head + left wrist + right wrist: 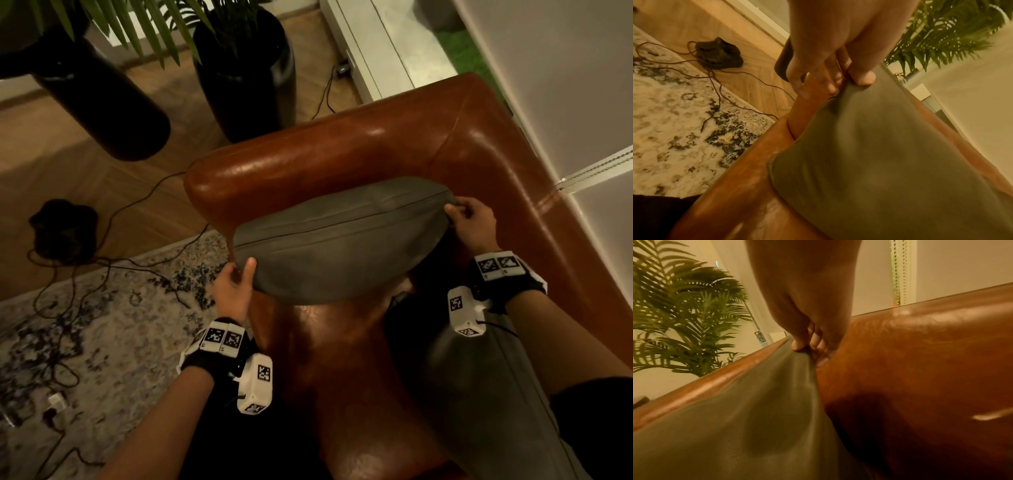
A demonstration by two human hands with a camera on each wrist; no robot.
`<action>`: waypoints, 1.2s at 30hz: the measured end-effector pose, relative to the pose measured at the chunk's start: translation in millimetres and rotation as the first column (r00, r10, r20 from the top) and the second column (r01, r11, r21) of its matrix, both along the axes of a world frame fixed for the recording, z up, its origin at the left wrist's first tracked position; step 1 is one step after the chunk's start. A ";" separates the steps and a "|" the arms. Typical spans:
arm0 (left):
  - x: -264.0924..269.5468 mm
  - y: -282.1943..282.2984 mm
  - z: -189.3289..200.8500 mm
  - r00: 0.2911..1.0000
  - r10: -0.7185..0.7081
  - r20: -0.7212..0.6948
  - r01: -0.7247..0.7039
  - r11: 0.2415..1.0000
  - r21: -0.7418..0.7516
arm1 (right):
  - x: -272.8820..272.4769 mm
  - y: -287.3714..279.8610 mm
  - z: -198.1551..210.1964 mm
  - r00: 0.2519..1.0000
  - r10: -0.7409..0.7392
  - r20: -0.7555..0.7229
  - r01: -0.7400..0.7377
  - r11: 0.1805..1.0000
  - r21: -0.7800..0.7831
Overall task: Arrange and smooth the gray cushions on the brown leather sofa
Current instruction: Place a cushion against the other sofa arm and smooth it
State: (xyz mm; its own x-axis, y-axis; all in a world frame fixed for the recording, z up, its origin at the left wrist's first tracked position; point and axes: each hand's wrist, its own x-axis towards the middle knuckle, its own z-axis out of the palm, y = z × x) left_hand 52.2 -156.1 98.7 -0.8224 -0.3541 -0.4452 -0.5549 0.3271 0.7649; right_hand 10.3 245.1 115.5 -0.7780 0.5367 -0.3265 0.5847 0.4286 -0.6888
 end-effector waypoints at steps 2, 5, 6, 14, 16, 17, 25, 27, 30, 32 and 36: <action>-0.3 0.7 5.1 0.997 0.082 -0.007 -0.082 0.997 0.003 | 3.2 2.7 -3.6 0.999 -0.045 -0.017 0.042 0.991 -0.125; -6.6 2.0 7.5 0.989 0.148 -0.019 -0.148 0.989 -0.003 | -3.9 0.5 -4.4 0.990 -0.140 -0.028 0.132 0.971 -0.202; -10.0 2.1 6.3 0.984 0.174 -0.025 -0.174 0.985 0.004 | -8.0 -0.6 -4.4 0.984 -0.175 -0.025 0.167 0.966 -0.197; -16.8 -13.5 6.5 0.993 0.106 -0.046 -0.107 0.994 -0.018 | -25.2 -2.9 -0.3 0.998 -0.065 0.008 0.065 0.997 0.030; -16.1 -12.9 8.6 0.996 0.082 -0.032 -0.082 0.997 0.013 | -25.2 -3.1 -0.9 0.997 -0.073 0.015 0.073 0.996 0.047; -17.7 -11.8 10.8 0.996 0.087 -0.033 -0.086 0.996 0.031 | -26.2 -5.4 0.4 0.996 -0.084 0.017 0.083 0.996 0.027; -66.4 -3.9 17.1 0.983 0.168 0.073 -0.171 0.985 0.036 | -62.0 -20.2 11.5 0.995 -0.028 0.098 0.029 1.000 -0.007; -65.2 -7.9 14.8 0.978 0.204 0.041 -0.206 0.977 0.059 | -66.0 -14.9 7.6 0.997 -0.043 0.062 0.046 0.998 -0.040; -56.6 -10.2 9.8 0.982 0.186 -0.037 -0.184 0.982 0.054 | -64.6 -6.7 -4.7 0.995 -0.098 0.023 0.100 0.993 -0.056; -52.6 -5.5 9.4 0.982 0.183 -0.036 -0.183 0.983 0.008 | -61.4 -6.6 -11.5 0.993 -0.114 0.021 0.115 0.992 -0.044; -49.7 1.6 9.6 0.970 0.223 -0.093 -0.217 0.974 0.066 | -56.9 -11.9 -10.5 0.997 -0.080 -0.017 0.080 0.997 -0.017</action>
State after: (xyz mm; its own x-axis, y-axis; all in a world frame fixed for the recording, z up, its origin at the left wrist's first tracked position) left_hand 2.5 -154.4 108.3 -0.7679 -0.5085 -0.3895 -0.5294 0.1615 0.8329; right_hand -46.5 233.3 104.9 -0.7386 0.5920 -0.3226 0.6045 0.3698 -0.7055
